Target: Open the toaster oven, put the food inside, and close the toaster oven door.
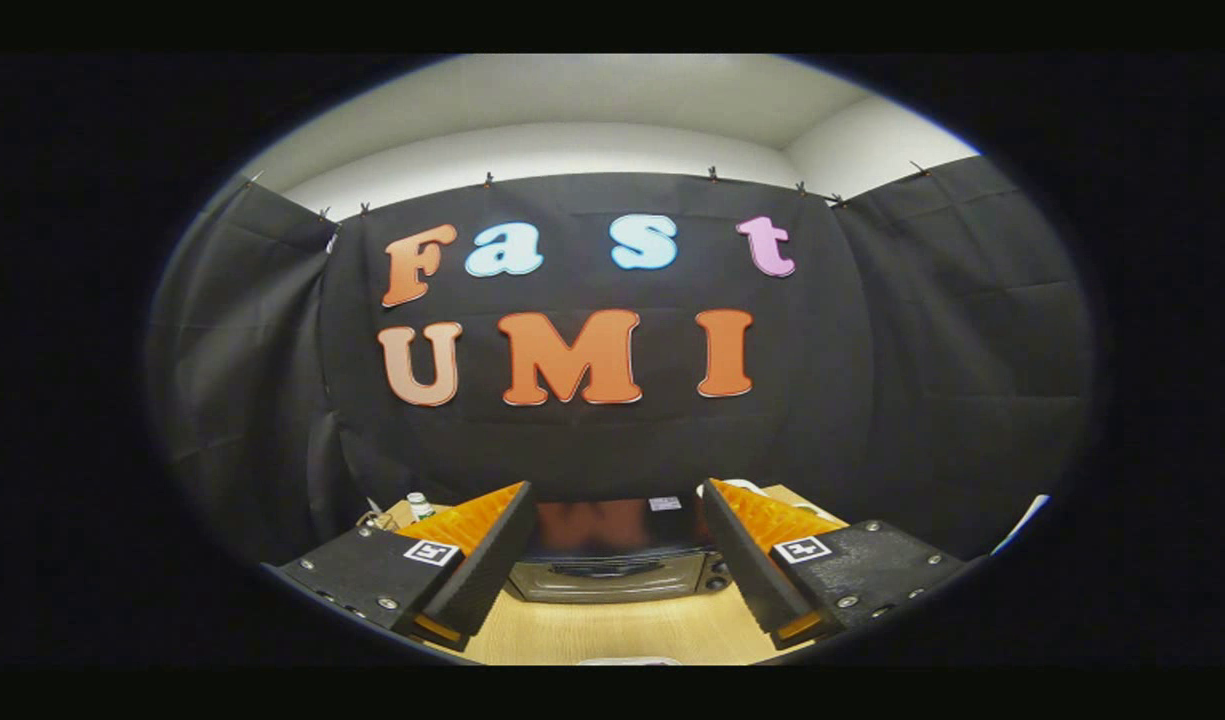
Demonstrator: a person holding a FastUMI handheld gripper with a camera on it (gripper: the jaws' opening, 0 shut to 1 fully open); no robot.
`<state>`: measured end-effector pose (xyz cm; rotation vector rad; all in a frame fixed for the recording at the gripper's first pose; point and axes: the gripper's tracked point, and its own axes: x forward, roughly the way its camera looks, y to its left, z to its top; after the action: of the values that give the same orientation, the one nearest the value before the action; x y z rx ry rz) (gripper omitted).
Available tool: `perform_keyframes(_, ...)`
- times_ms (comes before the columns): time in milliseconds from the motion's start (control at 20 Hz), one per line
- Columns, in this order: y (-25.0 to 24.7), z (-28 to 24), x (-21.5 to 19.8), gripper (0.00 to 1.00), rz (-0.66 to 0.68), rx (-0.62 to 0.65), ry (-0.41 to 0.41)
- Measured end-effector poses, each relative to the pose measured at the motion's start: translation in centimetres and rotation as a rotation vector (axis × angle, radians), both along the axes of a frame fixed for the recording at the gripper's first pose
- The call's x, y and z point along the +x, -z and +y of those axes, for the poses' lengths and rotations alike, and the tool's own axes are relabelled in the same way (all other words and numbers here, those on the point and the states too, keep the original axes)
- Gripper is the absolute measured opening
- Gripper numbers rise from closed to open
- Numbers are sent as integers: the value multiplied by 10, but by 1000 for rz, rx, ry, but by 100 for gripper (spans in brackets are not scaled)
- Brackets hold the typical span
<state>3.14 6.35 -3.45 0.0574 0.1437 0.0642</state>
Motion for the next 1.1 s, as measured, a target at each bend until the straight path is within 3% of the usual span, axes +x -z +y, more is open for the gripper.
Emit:
perform_keyframes(400, 49, 27, 47, 98, 61, 37, -74)
perform_keyframes(800, 153, 47, 115, 99, 223, -32, -136)
perform_keyframes(1100, 218, 45, 132, 99, 340, -69, -139)
